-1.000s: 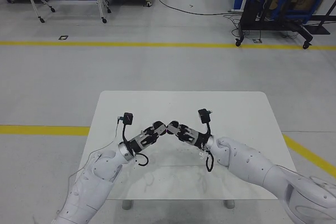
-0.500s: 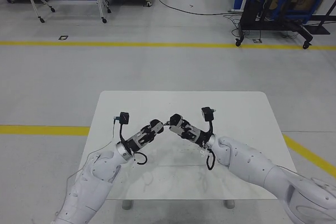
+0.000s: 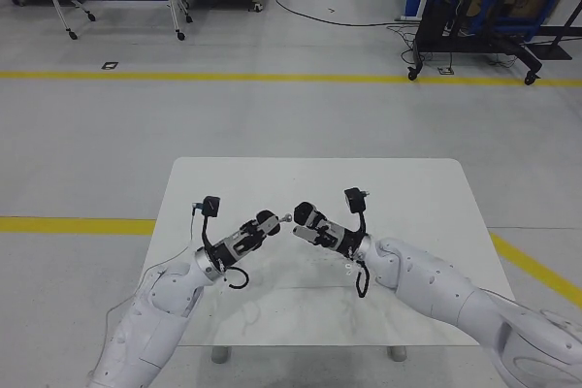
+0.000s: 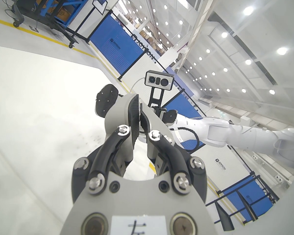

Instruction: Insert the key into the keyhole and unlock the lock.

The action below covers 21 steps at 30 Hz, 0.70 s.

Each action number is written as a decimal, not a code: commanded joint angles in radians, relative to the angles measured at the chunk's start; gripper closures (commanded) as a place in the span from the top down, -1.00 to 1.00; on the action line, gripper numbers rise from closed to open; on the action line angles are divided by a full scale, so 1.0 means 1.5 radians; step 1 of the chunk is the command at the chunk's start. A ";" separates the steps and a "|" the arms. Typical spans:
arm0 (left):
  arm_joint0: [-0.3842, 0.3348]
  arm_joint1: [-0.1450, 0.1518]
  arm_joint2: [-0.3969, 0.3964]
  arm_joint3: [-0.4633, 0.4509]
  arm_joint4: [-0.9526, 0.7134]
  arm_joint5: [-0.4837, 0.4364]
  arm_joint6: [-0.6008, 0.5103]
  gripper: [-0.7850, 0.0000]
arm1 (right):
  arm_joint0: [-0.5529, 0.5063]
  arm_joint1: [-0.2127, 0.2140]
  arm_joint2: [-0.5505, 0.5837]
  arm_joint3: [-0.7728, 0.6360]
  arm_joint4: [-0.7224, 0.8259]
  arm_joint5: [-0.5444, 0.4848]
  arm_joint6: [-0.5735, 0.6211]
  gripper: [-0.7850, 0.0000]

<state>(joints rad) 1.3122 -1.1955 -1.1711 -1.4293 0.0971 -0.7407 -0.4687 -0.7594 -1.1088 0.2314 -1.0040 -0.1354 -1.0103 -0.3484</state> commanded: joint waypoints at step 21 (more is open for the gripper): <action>0.031 0.017 -0.001 -0.090 0.103 0.042 -0.065 -1.00 | -0.023 0.086 0.087 -0.092 0.323 -0.001 0.524 -0.62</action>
<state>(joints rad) 1.3561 -1.1703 -1.1702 -1.5616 0.2478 -0.6791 -0.5699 -0.7916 -0.9798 0.3560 -1.1390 0.3388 -1.0123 0.4180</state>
